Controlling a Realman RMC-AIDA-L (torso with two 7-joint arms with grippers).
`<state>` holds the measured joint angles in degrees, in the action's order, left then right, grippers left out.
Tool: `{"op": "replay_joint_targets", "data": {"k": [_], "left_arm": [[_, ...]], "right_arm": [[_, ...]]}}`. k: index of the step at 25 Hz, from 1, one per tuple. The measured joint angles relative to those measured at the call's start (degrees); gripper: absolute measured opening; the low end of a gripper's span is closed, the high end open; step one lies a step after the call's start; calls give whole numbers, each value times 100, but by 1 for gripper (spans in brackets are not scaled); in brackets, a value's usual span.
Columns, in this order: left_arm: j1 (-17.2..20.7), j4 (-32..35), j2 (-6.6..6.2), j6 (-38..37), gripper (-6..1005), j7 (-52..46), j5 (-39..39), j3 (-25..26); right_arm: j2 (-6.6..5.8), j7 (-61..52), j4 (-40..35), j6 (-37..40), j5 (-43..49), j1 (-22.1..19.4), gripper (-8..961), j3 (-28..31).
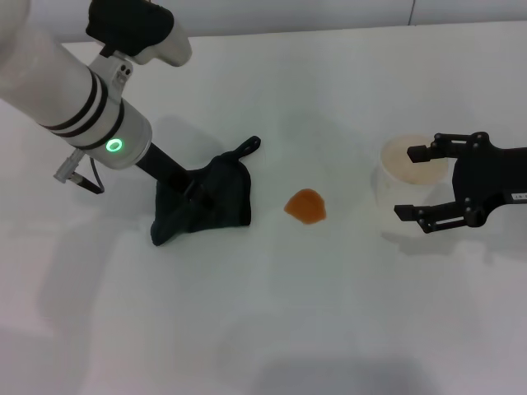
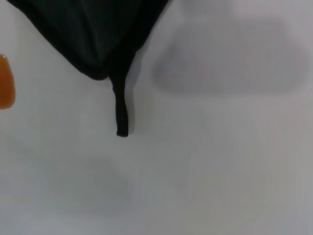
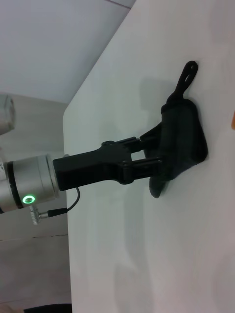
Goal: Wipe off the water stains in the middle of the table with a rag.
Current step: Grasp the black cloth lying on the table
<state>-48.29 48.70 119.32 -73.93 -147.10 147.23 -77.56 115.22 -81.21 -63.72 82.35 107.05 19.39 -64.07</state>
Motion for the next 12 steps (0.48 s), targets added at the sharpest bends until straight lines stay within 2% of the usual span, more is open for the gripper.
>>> {"op": "replay_joint_targets", "data": {"k": [6,12], "left_arm": [[-81,-146,-1,59,705,-57,27,-6],[-127,-191,-4,94,438,-159,38,-8]], "right_arm": [[0,0,0,0,0,5,869,0],[0,0,0,0,-1,3,869,-2]]}}
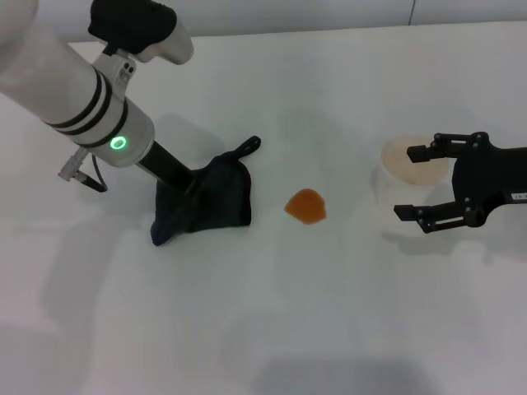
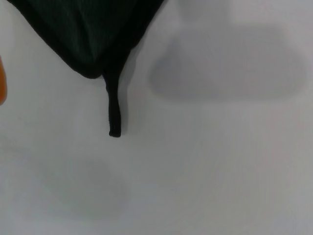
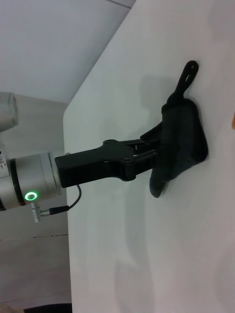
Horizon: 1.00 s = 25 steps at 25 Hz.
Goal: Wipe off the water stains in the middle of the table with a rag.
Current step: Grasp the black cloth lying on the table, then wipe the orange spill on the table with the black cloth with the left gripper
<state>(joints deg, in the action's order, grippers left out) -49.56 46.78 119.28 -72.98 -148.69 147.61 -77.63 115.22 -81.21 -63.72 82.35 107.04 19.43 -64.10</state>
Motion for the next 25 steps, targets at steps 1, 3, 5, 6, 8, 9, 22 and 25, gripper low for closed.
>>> {"op": "replay_joint_targets", "data": {"k": [1,3,5,6,8,9,22,25], "left_arm": [[-27,-47,-1,7,413,-22,5,-2],[-54,-97,-3,14,362,-41,8,-4],[-97,-180,-8,45,311,-82,42,-5],[-98,-182,-7,46,286,-86,53,-6],[-98,-180,-5,47,225,-94,74,-2],[-98,-175,-5,47,189,-94,75,0],[-49,132,0,112,83,-99,-58,48],[-20,246,7,255,83,-71,-279,35]], "right_arm": [[0,0,0,0,0,0,869,-2],[0,0,0,0,-1,0,869,-5],[0,-4,0,0,-16,-1,869,-6],[0,-5,-1,0,-35,-2,869,-7],[0,-6,-4,0,-62,-7,869,-7],[0,-6,-8,0,-64,-10,869,-7],[0,-9,-5,4,-70,-41,869,4],[0,-9,-3,5,-70,-51,869,10]]}}
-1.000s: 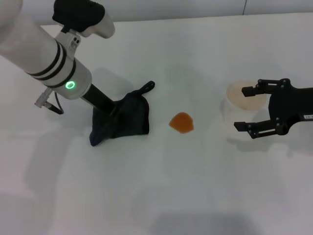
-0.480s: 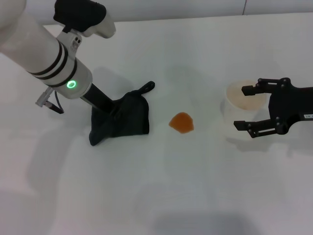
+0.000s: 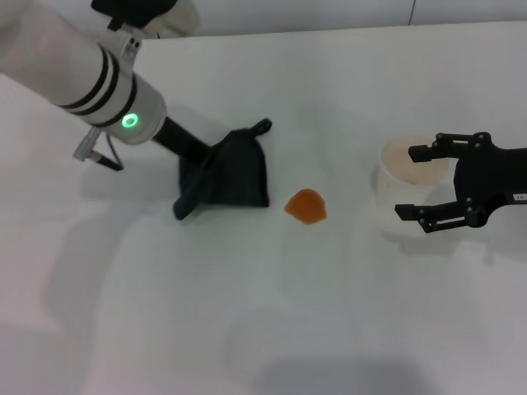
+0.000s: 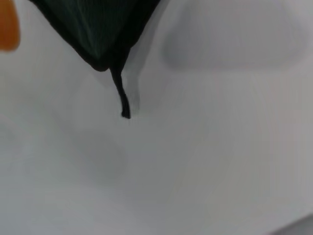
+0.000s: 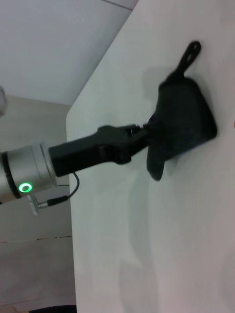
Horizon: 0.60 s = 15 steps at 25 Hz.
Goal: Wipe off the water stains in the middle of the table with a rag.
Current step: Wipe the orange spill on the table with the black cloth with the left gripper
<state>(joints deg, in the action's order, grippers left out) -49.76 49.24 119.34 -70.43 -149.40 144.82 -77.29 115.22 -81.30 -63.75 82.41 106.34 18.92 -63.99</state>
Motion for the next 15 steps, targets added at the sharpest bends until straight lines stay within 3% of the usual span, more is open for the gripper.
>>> {"op": "replay_joint_targets", "data": {"k": [15], "left_arm": [[4,-48,20,1198,81,534,-1458,-687]], "right_arm": [[0,1,12,-13,1,-12,869,0]]}}
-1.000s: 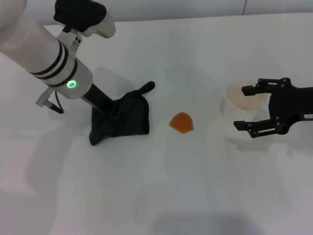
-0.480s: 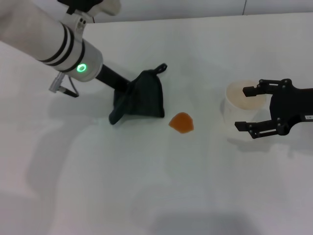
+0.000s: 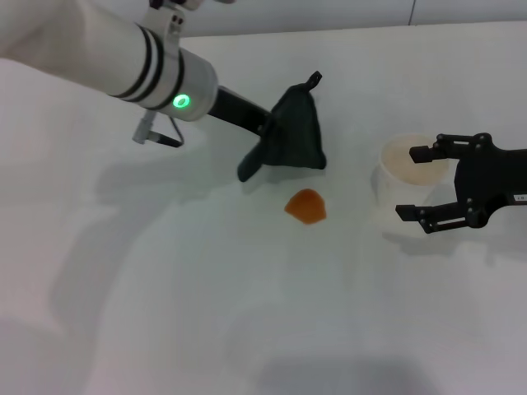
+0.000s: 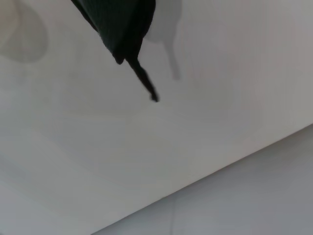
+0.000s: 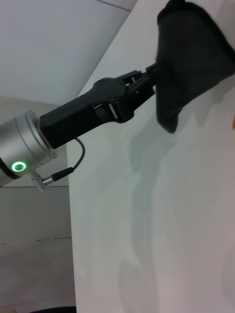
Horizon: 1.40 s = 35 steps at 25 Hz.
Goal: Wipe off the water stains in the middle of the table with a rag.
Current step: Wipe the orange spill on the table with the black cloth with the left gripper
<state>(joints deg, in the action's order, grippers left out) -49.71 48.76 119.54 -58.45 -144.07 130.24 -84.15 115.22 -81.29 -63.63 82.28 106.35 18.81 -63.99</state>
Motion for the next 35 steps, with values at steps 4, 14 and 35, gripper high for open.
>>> {"op": "replay_joint_targets", "data": {"k": [4,14,35], "left_arm": [[0,-52,-2,63,80,204,-324,-177],[-122,-370,-21,-439,79,403,-558,-443],[-344,-886,-25,-545,65,489,-476,-479]], "right_arm": [[0,1,0,-10,0,3,869,0],[0,-3,0,-11,0,21,869,0],[0,-13,44,-10,-4,41,869,0]]}}
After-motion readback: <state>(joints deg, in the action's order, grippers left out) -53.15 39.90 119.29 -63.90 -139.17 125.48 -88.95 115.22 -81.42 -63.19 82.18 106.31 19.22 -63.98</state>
